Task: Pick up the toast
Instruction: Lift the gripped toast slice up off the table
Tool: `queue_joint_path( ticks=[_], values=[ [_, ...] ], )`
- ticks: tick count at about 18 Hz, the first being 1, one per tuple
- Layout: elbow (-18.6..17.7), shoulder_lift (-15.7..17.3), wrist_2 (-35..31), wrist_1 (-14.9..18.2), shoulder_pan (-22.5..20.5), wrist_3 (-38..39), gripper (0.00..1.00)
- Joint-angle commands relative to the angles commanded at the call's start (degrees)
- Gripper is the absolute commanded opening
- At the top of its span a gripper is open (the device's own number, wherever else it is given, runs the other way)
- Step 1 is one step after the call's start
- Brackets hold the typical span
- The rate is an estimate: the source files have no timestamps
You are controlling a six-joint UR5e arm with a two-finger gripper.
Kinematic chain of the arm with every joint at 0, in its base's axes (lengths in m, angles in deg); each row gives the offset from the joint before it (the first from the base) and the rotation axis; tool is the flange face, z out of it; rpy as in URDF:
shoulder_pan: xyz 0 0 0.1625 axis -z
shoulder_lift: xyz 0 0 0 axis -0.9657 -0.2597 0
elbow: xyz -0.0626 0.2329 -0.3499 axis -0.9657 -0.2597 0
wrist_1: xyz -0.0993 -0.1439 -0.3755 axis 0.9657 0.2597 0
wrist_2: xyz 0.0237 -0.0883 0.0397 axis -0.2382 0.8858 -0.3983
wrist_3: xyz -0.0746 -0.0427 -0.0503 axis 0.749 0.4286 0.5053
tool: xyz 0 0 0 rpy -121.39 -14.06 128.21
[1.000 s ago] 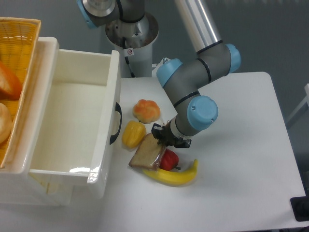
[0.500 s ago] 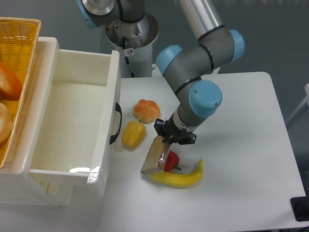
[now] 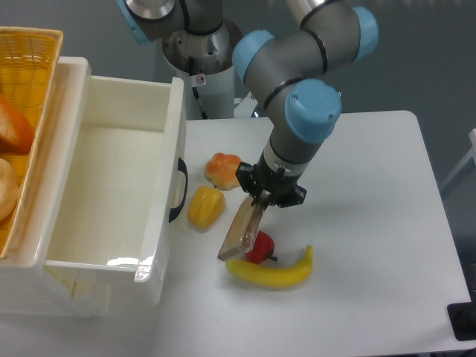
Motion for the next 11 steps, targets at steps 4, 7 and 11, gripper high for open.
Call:
queue_joint_path(
  ticks=[4, 7, 11],
  values=[
    [0.1, 1.3, 0.0, -0.1, -1.1, -0.4, 0.27],
    [0.1, 1.4, 0.1, -0.1, -1.6, -1.9, 0.27],
    [-0.1, 2.0, 0.1, -0.1, -2.4, -2.1, 0.27]
  ],
)
